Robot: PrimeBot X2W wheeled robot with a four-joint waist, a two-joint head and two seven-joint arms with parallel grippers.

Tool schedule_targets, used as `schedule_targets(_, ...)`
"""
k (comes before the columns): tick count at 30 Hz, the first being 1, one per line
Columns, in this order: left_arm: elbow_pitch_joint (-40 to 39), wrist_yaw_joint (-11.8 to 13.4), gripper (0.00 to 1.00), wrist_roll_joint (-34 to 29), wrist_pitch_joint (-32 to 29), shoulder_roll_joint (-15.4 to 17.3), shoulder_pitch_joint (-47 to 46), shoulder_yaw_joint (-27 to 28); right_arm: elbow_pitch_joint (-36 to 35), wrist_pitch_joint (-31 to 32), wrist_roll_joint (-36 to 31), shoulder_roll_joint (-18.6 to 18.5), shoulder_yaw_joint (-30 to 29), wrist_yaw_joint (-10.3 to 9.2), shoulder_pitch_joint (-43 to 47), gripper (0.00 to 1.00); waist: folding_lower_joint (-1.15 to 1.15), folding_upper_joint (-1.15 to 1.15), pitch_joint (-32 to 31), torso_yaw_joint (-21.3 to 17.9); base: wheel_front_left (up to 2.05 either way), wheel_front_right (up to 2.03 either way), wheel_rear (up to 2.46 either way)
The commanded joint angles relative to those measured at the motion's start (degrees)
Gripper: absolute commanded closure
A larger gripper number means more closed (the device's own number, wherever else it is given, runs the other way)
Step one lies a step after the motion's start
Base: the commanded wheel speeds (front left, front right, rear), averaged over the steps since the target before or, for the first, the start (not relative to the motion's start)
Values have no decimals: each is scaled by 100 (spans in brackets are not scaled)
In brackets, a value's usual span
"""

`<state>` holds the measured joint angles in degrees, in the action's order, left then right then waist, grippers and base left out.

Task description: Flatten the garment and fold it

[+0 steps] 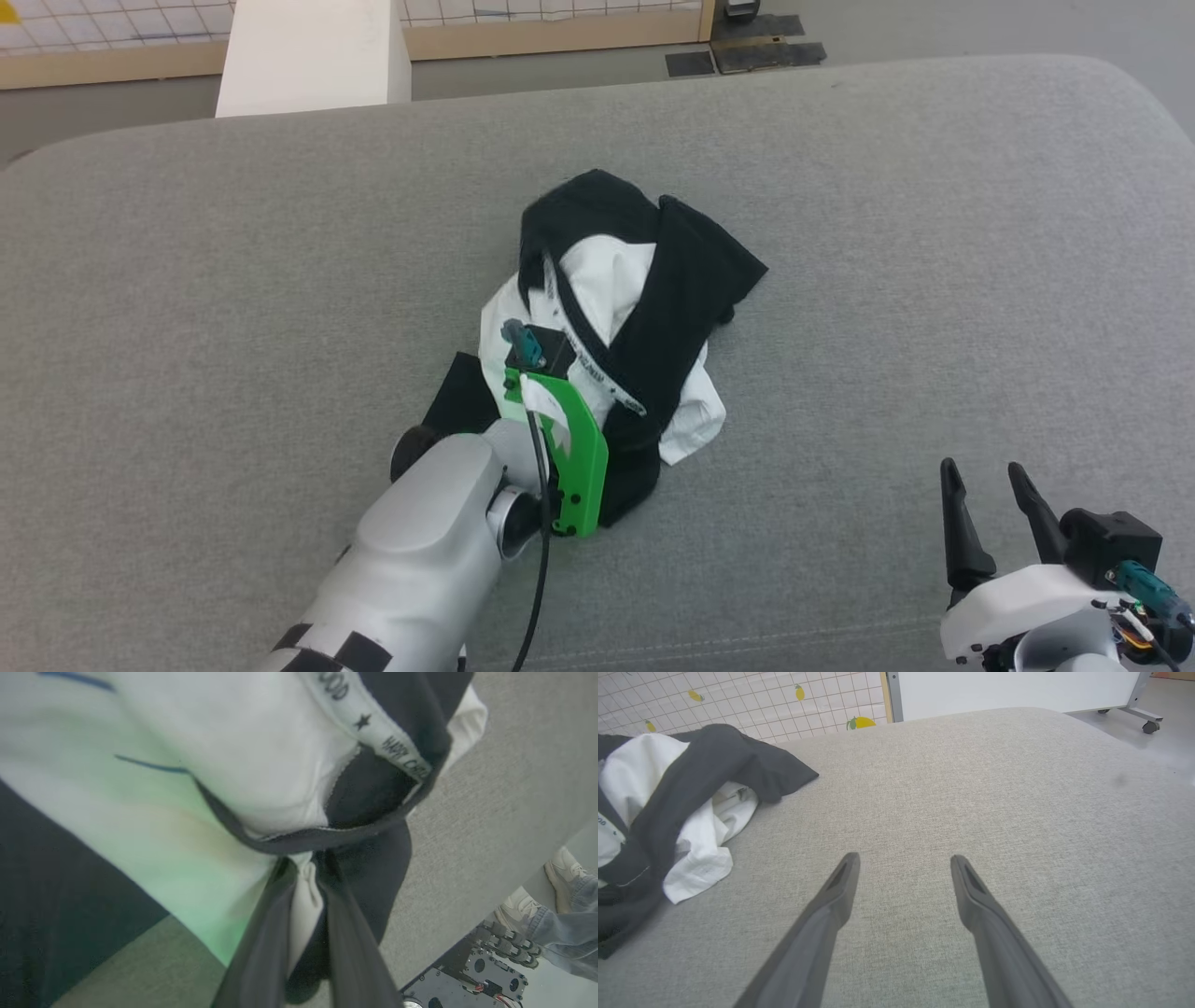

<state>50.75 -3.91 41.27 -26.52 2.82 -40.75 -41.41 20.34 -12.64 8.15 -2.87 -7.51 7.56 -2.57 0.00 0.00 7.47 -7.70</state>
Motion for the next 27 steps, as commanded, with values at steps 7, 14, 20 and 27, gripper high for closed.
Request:
schedule_targets(7, -392, 167, 0, 846, -280, 17, -38, 444, 71, -72, 32, 0, -80, -8, -3, 0, 0, 0, -248, 248, 0, 0, 0)
schedule_targets(14, -1404, 154, 0, 1600, 435, 415, -93, 1573, 60, -72, 40, 0, -170, -8, 134, 0, 0, 0, -609, 477, 0, 0, 0)
schedule_targets(20, -2388, 140, 0, 1542, 1813, 1082, 433, 2376, -73, -39, 46, 0, -187, -8, 129, 0, 0, 0, -740, 575, 0, 0, 0)
schedule_targets(27, -3335, 601, 0, 473, 3695, 1757, 1718, 2724, -206, 47, 72, 0, -187, -8, 135, 0, 0, 0, -777, 629, 0, 0, 0)
